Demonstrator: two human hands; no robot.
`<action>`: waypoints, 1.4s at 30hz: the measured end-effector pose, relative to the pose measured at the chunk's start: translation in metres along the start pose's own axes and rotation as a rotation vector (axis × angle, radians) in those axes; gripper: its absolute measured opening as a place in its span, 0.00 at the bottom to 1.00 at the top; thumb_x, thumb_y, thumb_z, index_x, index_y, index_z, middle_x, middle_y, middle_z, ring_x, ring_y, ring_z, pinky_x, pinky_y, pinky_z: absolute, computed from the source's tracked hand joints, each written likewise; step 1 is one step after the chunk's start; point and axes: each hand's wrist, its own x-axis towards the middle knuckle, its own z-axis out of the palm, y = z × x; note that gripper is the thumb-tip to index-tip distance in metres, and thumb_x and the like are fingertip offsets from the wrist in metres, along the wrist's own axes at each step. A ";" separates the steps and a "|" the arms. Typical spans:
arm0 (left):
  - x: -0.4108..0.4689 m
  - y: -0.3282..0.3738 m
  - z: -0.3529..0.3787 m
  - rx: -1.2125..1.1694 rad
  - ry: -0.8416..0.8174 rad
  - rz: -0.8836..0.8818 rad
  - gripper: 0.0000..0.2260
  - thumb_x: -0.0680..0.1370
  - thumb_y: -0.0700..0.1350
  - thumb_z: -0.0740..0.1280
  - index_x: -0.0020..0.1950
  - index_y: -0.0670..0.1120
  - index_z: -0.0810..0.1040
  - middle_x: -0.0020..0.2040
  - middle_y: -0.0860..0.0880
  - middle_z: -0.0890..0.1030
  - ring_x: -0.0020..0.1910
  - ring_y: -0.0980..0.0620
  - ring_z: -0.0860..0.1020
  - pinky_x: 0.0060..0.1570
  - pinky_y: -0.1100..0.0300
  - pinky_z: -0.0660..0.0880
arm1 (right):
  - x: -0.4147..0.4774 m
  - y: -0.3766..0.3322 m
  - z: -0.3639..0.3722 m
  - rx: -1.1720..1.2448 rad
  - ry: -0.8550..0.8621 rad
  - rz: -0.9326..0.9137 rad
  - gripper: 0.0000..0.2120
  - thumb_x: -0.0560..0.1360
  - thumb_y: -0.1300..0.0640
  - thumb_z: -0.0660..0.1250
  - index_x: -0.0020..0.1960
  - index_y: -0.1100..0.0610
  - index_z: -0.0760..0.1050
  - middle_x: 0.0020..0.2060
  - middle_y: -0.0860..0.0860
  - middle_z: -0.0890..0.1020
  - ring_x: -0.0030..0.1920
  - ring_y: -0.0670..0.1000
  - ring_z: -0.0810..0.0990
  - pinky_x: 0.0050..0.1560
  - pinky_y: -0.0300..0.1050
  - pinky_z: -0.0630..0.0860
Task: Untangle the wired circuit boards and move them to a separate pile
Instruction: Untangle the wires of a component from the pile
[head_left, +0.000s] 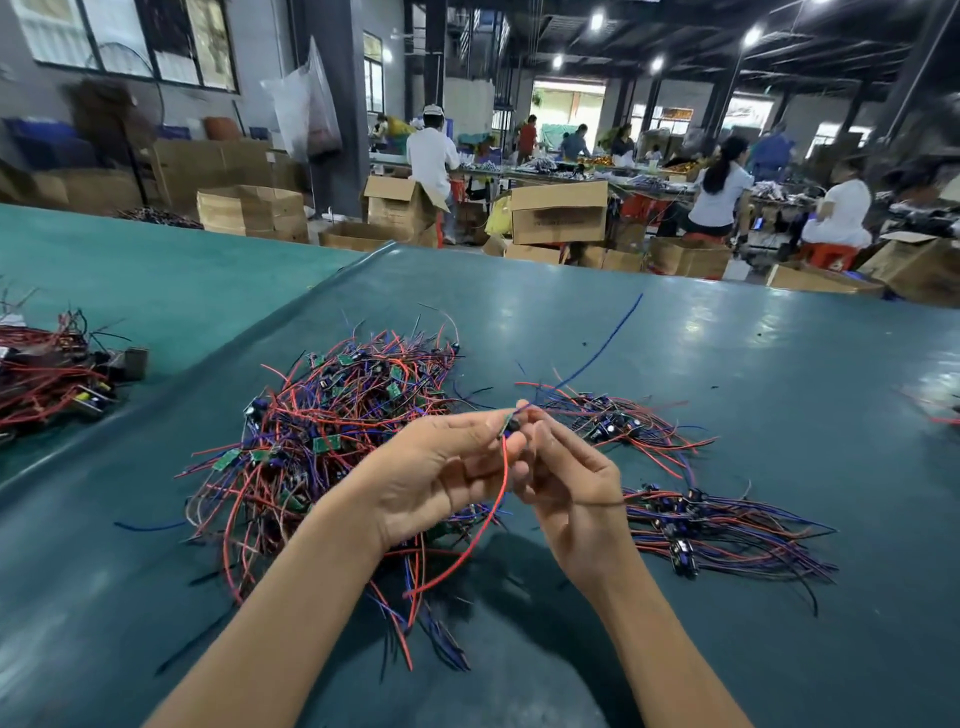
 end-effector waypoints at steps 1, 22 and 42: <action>0.001 -0.005 -0.002 -0.006 -0.007 -0.025 0.12 0.75 0.38 0.68 0.57 0.36 0.82 0.45 0.42 0.85 0.40 0.51 0.85 0.43 0.55 0.83 | 0.000 0.000 0.001 -0.035 0.007 -0.008 0.11 0.69 0.59 0.72 0.50 0.60 0.86 0.41 0.54 0.84 0.36 0.47 0.81 0.35 0.38 0.77; 0.017 -0.033 -0.026 0.441 -0.123 0.025 0.10 0.76 0.47 0.74 0.53 0.42 0.86 0.50 0.39 0.85 0.43 0.49 0.84 0.42 0.57 0.81 | 0.007 0.001 -0.025 -0.697 0.226 -0.077 0.10 0.70 0.54 0.79 0.33 0.56 0.83 0.23 0.50 0.75 0.23 0.47 0.66 0.24 0.36 0.63; 0.013 -0.063 -0.018 0.523 -0.049 0.367 0.12 0.78 0.52 0.70 0.46 0.44 0.86 0.44 0.38 0.86 0.35 0.47 0.82 0.35 0.59 0.75 | -0.001 -0.015 -0.021 -0.384 -0.040 0.283 0.06 0.76 0.59 0.70 0.46 0.62 0.83 0.29 0.55 0.77 0.26 0.54 0.76 0.29 0.44 0.76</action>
